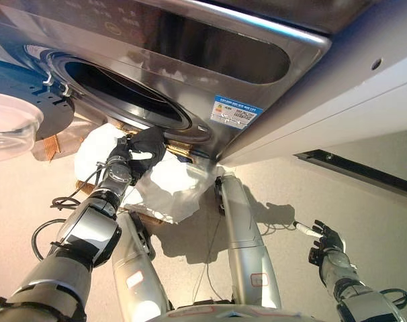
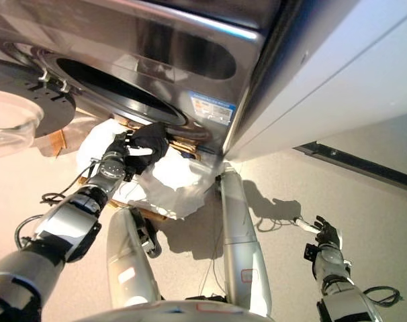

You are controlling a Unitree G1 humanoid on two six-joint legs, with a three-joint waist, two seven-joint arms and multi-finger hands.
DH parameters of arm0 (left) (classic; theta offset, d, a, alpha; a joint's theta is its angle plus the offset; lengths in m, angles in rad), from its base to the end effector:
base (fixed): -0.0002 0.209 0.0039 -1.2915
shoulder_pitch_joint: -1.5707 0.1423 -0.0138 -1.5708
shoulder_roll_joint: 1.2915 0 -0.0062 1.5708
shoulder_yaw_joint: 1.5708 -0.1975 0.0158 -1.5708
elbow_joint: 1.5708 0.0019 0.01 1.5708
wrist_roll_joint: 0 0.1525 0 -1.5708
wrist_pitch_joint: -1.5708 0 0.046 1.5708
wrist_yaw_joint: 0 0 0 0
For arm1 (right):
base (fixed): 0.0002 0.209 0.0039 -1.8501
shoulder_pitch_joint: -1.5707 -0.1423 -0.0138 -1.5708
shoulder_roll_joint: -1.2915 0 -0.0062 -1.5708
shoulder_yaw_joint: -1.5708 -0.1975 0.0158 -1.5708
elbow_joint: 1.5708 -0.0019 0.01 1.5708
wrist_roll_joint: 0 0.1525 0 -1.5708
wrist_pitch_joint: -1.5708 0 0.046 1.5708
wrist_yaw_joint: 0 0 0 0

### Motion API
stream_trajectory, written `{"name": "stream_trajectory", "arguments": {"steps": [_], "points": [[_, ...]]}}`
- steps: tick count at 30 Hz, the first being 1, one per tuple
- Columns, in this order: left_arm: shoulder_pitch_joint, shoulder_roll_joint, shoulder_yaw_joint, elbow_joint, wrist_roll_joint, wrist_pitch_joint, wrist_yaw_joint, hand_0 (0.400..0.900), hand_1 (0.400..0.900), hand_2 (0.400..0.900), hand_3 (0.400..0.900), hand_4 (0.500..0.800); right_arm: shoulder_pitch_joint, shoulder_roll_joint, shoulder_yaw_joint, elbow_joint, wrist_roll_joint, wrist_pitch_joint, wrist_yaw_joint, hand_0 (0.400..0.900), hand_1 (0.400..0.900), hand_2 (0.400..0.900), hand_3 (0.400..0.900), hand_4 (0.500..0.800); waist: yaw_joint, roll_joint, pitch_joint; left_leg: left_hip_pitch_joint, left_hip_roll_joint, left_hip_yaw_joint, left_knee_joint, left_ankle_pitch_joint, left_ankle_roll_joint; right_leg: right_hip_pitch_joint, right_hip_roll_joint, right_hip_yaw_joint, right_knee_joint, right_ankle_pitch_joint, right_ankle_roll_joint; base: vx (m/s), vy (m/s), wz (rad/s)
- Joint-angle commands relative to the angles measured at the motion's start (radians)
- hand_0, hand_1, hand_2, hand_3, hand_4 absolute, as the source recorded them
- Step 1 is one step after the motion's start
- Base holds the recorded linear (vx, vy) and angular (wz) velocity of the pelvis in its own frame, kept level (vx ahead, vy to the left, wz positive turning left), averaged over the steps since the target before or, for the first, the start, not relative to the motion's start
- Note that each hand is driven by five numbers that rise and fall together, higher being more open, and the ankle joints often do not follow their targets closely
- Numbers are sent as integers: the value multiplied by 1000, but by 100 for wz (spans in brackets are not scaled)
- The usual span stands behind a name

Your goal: Put the clothes in the basket into the washing machine.

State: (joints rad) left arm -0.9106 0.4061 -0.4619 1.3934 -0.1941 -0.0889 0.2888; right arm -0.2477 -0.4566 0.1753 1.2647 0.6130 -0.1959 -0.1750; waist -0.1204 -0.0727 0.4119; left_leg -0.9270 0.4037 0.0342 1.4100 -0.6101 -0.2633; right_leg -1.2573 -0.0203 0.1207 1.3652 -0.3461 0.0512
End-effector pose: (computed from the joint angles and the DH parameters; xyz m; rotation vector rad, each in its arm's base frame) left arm 0.3499 0.2333 0.0510 0.6173 0.3380 0.2972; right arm 0.1713 -0.3032 -0.0832 -0.0636 0.7366 -0.5994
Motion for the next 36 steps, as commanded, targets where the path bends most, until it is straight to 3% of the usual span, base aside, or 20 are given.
{"name": "stream_trajectory", "arguments": {"steps": [1,11,12,13,14,25,36], "points": [[-41,64,-5,7,6,-13,25,900,900,900,900,800,84,-75,0,29,39,-17,-53,900,900,900,900,800,2,-16,-8,134,-44,84,46,-85,108,26,-31,2,1,-52,71,-25,6,-3],[-49,93,0,23,3,-6,10,900,900,900,900,800,70,-100,1,21,38,-15,-49,900,900,900,900,800,-9,-45,-1,75,-3,79,149,-103,113,-50,0,6,45,-45,71,-34,27,-13],[-50,95,0,24,1,-6,7,643,643,643,643,646,71,-101,1,19,38,-15,-49,900,900,900,900,800,-9,-48,0,68,-1,79,155,-103,115,-56,2,5,49,-45,69,-31,33,-13],[-50,95,0,24,-1,-7,7,643,643,643,643,646,77,-102,-2,21,39,-16,-49,900,900,900,900,800,-10,-49,-1,63,2,78,159,-104,115,-61,2,5,51,-45,69,-23,18,-8],[-51,96,0,25,0,-7,6,400,400,400,400,500,79,-103,-4,22,39,-16,-48,900,900,900,900,800,-10,-51,-4,57,4,76,164,-106,117,-65,2,5,53,-45,68,-12,21,-7],[-38,71,0,17,-13,-15,-3,400,400,400,400,500,91,-100,-9,28,36,-16,-40,900,900,900,900,800,-14,-58,-26,38,10,78,180,-101,120,-81,17,-1,55,-52,60,6,14,-4],[-17,80,22,13,-57,-26,-19,400,400,400,400,500,98,-103,-19,43,22,-8,-30,900,900,900,900,800,-13,-58,-52,32,3,74,154,-88,123,-69,11,-18,33,-54,51,15,2,3]]}}
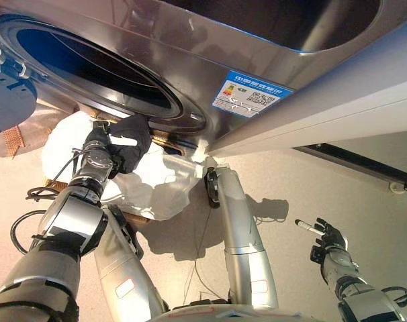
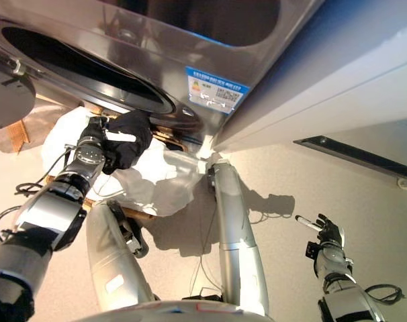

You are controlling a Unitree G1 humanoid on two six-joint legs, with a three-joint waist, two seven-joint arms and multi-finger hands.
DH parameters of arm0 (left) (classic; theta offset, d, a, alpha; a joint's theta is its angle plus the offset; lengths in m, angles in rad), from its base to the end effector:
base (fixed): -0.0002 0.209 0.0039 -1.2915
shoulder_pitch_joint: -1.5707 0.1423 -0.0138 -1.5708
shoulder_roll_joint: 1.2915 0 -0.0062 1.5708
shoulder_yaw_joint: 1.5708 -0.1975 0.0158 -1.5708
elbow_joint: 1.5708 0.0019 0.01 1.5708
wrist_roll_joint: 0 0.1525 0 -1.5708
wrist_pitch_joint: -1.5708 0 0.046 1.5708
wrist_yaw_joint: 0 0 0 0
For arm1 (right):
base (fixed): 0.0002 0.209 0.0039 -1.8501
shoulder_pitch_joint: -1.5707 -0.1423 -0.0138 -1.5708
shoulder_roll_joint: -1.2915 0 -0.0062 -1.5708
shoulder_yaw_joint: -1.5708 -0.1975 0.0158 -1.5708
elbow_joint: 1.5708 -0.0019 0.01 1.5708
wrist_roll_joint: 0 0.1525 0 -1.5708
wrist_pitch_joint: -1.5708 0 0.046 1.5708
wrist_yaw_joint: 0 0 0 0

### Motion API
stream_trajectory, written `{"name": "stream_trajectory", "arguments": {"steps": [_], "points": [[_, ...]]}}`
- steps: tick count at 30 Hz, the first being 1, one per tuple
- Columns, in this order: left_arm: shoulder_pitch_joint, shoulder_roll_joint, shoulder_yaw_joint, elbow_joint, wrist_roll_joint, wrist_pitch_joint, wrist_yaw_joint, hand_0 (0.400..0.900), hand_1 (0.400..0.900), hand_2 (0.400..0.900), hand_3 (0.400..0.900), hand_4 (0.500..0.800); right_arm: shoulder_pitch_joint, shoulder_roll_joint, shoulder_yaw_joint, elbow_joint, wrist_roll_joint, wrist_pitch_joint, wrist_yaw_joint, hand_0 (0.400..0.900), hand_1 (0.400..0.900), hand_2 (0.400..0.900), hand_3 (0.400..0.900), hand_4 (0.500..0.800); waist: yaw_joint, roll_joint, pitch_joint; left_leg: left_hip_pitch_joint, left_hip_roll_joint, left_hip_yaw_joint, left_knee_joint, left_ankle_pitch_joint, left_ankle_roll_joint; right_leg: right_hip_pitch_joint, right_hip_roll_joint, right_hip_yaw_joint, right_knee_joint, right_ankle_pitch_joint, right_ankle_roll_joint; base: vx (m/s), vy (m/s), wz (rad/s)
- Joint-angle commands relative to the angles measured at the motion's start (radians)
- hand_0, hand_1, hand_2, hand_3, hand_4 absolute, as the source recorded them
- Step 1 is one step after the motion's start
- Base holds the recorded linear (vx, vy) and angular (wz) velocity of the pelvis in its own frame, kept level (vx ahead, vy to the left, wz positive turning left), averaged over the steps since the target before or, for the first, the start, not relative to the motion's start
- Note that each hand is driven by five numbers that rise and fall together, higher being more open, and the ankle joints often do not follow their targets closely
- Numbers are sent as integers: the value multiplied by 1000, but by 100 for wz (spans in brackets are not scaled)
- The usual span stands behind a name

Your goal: Put the clothes in the basket into the washing machine.

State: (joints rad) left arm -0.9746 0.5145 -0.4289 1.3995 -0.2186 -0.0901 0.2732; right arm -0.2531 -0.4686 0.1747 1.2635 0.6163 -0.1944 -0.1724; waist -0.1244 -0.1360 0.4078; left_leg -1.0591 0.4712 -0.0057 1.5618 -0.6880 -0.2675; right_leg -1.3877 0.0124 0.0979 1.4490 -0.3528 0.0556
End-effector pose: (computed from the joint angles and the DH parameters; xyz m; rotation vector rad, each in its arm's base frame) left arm 0.3572 0.2686 0.0881 0.5987 0.2757 0.4071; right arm 0.1732 -0.3071 -0.0802 -0.0673 0.7273 -0.6041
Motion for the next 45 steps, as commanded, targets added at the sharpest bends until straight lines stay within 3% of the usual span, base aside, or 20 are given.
{"name": "stream_trajectory", "arguments": {"steps": [1,6,9,14,15,18,25,26,27,28,31,32,36,45], "points": [[47,-27,-4,2,-47,-27,-9,400,400,400,400,500,99,-93,-23,47,16,-7,-32,900,900,900,900,800,-9,5,-51,169,-64,115,-15,-10,129,68,-21,2,-63,-46,47,10,3,3],[66,-28,25,-1,-99,-36,-28,400,400,400,400,500,99,-86,-22,55,12,-4,-27,900,900,900,900,800,-4,2,-61,182,-68,119,-74,5,125,97,-28,-7,-104,-41,43,19,-3,3],[91,-25,74,-14,-188,-53,-33,400,400,400,400,500,103,-74,-21,63,8,-3,-24,900,900,900,900,800,-1,-1,-75,199,-75,126,-160,24,125,138,-28,-19,-171,-24,42,37,-34,8],[118,-10,189,-47,-413,-91,-51,400,400,400,400,500,120,-59,-41,74,-7,1,-21,900,900,900,900,800,-1,0,-97,247,-112,155,-361,73,130,228,-33,-30,-334,35,53,39,-39,15],[119,-10,190,-47,-414,-91,-51,400,400,400,400,500,120,-59,-40,74,-7,1,-21,900,900,900,900,800,-1,-1,-97,251,-114,157,-367,76,131,232,-34,-29,-338,37,53,38,-2,12],[152,-13,261,-69,-519,-107,-65,400,400,400,400,500,126,-57,-61,81,-22,9,-14,900,900,900,900,800,-1,6,-110,291,-140,182,-485,114,134,289,-44,-23,-438,79,62,40,12,9],[185,-19,327,-105,-623,-131,-71,400,400,400,400,500,132,-53,-78,80,-38,22,-9,900,900,900,900,800,-2,27,-128,372,-181,204,-654,185,140,388,-65,-4,-608,161,72,36,16,9],[190,-20,333,-102,-627,-129,-76,400,400,400,400,500,134,-53,-80,79,-40,22,-11,900,900,900,900,800,-3,27,-133,381,-184,206,-671,191,140,398,-65,-3,-628,170,72,-56,-15,8],[193,-23,336,-121,-642,-137,-76,400,400,400,400,500,135,-48,-80,78,-43,24,-6,900,900,900,900,800,-7,24,-134,382,-191,214,-706,238,146,408,-71,2,-675,218,65,30,10,2],[195,-23,336,-122,-641,-137,-76,400,400,400,400,500,136,-47,-79,79,-43,24,-6,900,900,900,900,800,-2,30,-137,398,-189,209,-703,205,142,415,-66,3,-655,183,72,34,5,4],[193,-20,343,-133,-667,-148,-76,400,400,400,400,500,134,-43,-77,73,-42,24,-4,900,900,900,900,800,-4,34,-150,425,-208,217,-766,239,144,447,-70,9,-719,213,73,43,3,1],[193,-20,351,-150,-683,-158,-77,400,400,400,400,500,140,-39,-79,72,-42,25,-3,900,900,900,900,800,-11,30,-155,438,-223,235,-814,290,150,467,-75,15,-783,266,67,-40,-31,0],[170,-18,343,-174,-706,-174,-78,400,400,400,400,500,142,-45,-80,73,-43,28,1,900,900,900,900,800,-16,34,-159,476,-241,246,-886,331,148,507,-74,28,-849,297,67,14,-6,-5],[108,-4,338,-157,-741,-190,-76,400,400,400,400,500,166,-42,-74,62,-26,20,4,900,900,900,900,800,-40,26,-191,502,-222,264,-943,372,128,519,-38,48,-902,317,61,26,-16,-16]]}}
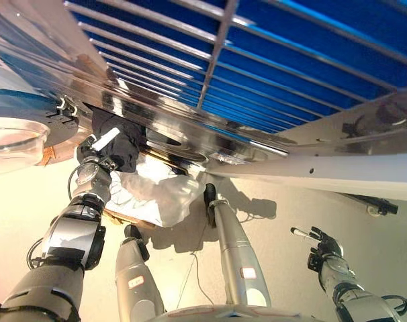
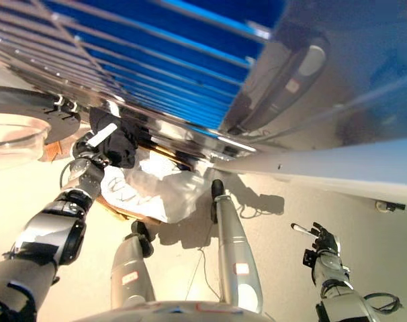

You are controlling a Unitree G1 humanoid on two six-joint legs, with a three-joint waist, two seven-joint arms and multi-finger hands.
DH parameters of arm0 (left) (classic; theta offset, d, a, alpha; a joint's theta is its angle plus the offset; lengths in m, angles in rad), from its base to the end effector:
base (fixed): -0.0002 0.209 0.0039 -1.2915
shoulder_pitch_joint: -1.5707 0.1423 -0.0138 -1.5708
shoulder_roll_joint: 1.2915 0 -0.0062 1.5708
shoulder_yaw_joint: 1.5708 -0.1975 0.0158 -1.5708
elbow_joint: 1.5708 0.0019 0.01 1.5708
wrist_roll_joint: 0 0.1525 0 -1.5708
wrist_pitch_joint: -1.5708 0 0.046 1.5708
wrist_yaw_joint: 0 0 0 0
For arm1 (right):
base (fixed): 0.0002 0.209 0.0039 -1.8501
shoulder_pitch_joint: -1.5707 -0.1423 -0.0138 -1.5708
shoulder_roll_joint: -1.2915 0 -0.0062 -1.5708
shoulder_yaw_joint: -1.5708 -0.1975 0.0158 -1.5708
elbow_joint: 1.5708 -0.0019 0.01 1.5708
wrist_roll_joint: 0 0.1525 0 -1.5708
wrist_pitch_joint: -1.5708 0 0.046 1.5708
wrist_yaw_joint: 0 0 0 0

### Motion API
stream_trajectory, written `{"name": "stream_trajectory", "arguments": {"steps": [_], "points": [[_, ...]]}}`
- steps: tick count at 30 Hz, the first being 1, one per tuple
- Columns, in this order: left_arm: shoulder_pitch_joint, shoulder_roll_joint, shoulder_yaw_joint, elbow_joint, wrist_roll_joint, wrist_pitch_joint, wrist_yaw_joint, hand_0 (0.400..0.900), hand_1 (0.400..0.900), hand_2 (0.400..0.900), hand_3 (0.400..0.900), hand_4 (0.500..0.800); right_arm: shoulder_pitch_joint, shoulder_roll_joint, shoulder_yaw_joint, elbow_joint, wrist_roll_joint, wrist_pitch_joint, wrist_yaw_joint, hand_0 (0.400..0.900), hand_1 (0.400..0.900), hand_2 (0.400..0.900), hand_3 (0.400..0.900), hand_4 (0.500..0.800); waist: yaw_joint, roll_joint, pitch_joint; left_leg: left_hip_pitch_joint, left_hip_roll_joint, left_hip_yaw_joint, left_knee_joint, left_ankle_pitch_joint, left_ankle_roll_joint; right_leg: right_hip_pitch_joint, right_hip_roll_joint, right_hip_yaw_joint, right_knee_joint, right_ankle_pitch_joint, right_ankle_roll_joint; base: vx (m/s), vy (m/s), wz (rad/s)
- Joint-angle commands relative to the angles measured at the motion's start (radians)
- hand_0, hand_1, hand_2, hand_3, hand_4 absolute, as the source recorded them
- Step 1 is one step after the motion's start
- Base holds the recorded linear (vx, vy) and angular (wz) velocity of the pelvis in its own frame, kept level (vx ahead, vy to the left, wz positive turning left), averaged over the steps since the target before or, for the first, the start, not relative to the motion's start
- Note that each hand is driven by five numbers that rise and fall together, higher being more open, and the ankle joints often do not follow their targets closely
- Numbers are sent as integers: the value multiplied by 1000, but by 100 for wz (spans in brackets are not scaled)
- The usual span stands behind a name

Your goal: Put the clothes in the basket into the washing machine.

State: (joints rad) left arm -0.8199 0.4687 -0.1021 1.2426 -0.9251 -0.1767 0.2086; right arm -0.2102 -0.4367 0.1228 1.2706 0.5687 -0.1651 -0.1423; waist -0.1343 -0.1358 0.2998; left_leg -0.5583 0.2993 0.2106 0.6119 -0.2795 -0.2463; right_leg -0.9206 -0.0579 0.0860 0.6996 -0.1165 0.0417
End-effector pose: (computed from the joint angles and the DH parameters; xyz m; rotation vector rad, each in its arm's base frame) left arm 0.3418 0.2717 0.0659 -0.4046 0.1664 0.5801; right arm 0.1560 -0.3011 -0.0922 -0.0420 0.8053 -0.5844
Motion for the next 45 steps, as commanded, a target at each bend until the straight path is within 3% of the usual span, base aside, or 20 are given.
{"name": "stream_trajectory", "arguments": {"steps": [1,3,4,11,12,19,20,21,36,41,42,43,45], "points": [[-50,48,16,18,-29,-97,-9,400,400,400,400,500,137,-70,-19,52,21,-11,-23,900,900,900,900,800,-31,28,-92,16,-42,44,9,-64,100,58,46,60,-132,47,80,137,-2,-26],[-61,44,14,24,-24,-99,-7,400,400,400,400,500,152,-69,-20,50,25,-14,-25,900,900,900,900,800,-37,21,-103,19,-30,48,9,-61,93,59,55,64,-134,43,76,35,-49,-23],[-65,44,11,21,-24,-102,-4,400,400,400,400,500,157,-68,-19,48,25,-15,-23,900,900,900,900,800,-42,9,-102,8,-32,58,5,-23,92,56,50,63,-157,78,68,-74,-91,-10],[-90,65,4,41,-13,-99,-6,400,400,400,400,500,172,-63,-10,39,34,-24,-22,900,900,900,900,800,-55,-2,-116,41,-2,73,-36,8,76,66,88,62,-175,72,57,48,-53,-15],[-94,72,5,45,-13,-99,-6,400,400,400,400,500,176,-59,-5,40,32,-26,-23,900,900,900,900,800,-52,5,-121,56,7,66,-36,-22,70,71,103,63,-160,35,62,164,-6,-29],[-124,100,5,43,-31,-105,0,400,400,400,400,500,195,-47,3,21,44,-40,-28,900,900,900,900,800,-52,-5,-119,78,49,71,-54,25,45,71,150,54,-160,18,44,76,-64,-12],[-124,101,7,50,-33,-104,-1,441,441,441,441,525,194,-47,2,21,45,-40,-30,900,900,900,900,800,-52,-4,-118,80,53,71,-57,29,42,70,154,51,-159,15,43,78,-100,2],[-130,96,4,43,-39,-109,1,900,900,900,900,800,194,-47,4,19,45,-42,-30,900,900,900,900,800,-50,-3,-118,81,56,70,-61,37,39,73,157,48,-159,13,41,49,-62,3],[-91,84,-8,77,-10,-88,-8,900,900,900,900,800,220,-42,-10,33,52,-57,-36,900,900,900,900,800,-47,9,-173,27,71,50,-37,26,26,49,160,27,-155,13,36,22,-32,4],[-71,83,-3,84,1,-81,-12,900,900,900,900,800,227,-41,-8,36,48,-54,-31,900,900,900,900,800,-48,12,-188,5,63,36,-32,20,28,45,149,22,-162,23,39,-26,-16,7],[-68,84,-4,87,9,-82,-11,900,900,900,900,800,227,-42,-8,34,47,-54,-31,900,900,900,900,800,-55,3,-185,-8,56,44,-36,55,34,41,138,20,-181,61,34,-9,12,6],[-62,83,-3,89,10,-79,-13,900,900,900,900,800,228,-42,-9,36,46,-53,-31,900,900,900,900,800,-49,13,-190,2,59,32,-33,20,30,44,143,22,-164,26,41,-119,-27,12],[-48,83,5,101,22,-73,-18,900,900,900,900,800,225,-44,-10,44,41,-49,-30,900,900,900,900,800,-54,4,-188,-10,50,40,-40,51,37,46,129,22,-189,66,37,-66,0,8]]}}
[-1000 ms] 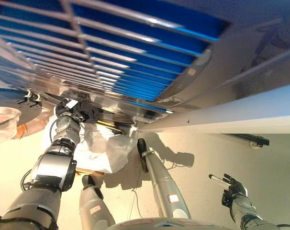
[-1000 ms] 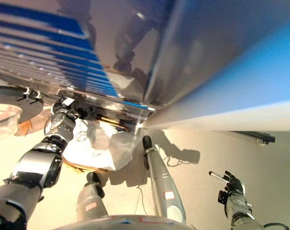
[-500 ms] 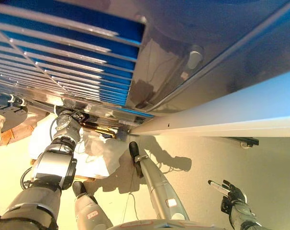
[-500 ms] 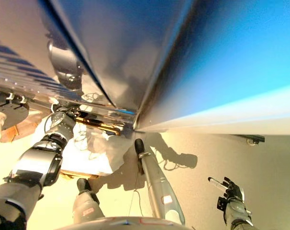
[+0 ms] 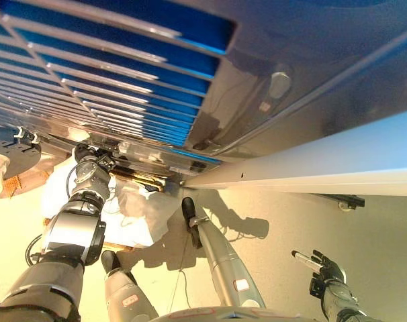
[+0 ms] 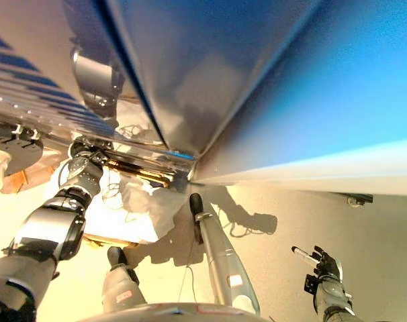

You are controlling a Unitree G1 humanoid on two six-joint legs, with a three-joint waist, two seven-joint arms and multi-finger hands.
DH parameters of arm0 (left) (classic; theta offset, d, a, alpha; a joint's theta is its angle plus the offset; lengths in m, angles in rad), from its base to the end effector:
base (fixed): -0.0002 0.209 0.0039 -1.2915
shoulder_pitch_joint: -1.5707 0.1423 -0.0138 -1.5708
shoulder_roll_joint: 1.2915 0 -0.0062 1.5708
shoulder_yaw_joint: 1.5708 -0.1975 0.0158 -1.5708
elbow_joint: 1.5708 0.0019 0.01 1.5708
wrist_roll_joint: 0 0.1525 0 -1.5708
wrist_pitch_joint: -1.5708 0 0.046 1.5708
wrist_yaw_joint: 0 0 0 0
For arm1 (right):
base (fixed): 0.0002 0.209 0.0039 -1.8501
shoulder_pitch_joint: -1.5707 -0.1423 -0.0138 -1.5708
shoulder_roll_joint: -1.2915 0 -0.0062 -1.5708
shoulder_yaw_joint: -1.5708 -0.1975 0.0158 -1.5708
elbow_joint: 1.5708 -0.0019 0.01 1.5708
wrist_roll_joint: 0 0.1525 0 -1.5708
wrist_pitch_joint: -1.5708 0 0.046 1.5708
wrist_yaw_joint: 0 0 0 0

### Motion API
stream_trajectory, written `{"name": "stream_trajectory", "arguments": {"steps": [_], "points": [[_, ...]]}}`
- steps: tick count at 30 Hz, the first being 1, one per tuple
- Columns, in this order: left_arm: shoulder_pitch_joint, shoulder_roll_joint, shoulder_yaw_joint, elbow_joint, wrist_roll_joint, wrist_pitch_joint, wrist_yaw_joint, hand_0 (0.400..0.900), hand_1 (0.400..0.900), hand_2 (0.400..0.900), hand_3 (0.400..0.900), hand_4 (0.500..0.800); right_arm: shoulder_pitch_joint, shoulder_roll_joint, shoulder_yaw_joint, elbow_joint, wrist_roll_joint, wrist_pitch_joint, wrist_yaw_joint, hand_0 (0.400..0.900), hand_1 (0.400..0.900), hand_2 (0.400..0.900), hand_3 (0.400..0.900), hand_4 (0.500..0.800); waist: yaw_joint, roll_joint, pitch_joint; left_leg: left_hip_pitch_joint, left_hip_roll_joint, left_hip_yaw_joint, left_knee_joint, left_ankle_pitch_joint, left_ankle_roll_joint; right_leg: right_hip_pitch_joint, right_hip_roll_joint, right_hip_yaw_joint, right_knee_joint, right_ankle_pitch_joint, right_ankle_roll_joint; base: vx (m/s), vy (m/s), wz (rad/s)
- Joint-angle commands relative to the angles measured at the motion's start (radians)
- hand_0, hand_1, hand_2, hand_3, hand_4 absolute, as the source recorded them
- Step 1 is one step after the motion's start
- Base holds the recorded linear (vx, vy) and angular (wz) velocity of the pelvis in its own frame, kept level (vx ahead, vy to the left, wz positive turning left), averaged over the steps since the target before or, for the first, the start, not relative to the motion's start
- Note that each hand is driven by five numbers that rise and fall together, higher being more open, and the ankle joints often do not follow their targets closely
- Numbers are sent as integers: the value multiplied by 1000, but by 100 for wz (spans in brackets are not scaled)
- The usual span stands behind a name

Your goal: Put the clothes in the basket into the washing machine.

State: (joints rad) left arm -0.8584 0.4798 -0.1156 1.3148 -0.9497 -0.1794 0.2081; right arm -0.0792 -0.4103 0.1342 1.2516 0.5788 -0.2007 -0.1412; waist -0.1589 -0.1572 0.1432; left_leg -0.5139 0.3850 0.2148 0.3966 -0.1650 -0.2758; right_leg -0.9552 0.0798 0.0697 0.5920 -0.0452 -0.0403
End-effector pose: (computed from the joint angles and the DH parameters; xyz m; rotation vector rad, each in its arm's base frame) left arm 0.3427 0.2770 0.0684 -0.4107 0.1819 0.6161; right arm 0.1109 -0.2952 -0.1107 -0.0427 0.8878 -0.5936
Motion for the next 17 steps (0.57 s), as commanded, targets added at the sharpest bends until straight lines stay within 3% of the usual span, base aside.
{"name": "stream_trajectory", "arguments": {"steps": [1,3,17], "points": [[-2,69,19,30,47,-69,-19,900,900,900,900,800,92,-70,-21,63,31,-11,-28,900,900,900,900,800,-29,25,-32,-54,-38,35,173,-64,68,83,-11,39,-85,-2,120,-14,21,4],[11,65,12,32,65,-64,-22,900,900,900,900,800,90,-73,-23,65,25,-8,-30,900,900,900,900,800,-26,25,-32,-54,-46,32,163,-61,70,91,-20,37,-95,6,123,-19,25,4],[200,70,110,65,103,-40,-66,900,900,900,900,800,67,-85,-39,80,-30,20,-9,900,900,900,900,800,10,30,-8,70,-138,25,3,-23,102,216,-93,40,-211,74,155,-22,53,8]]}}
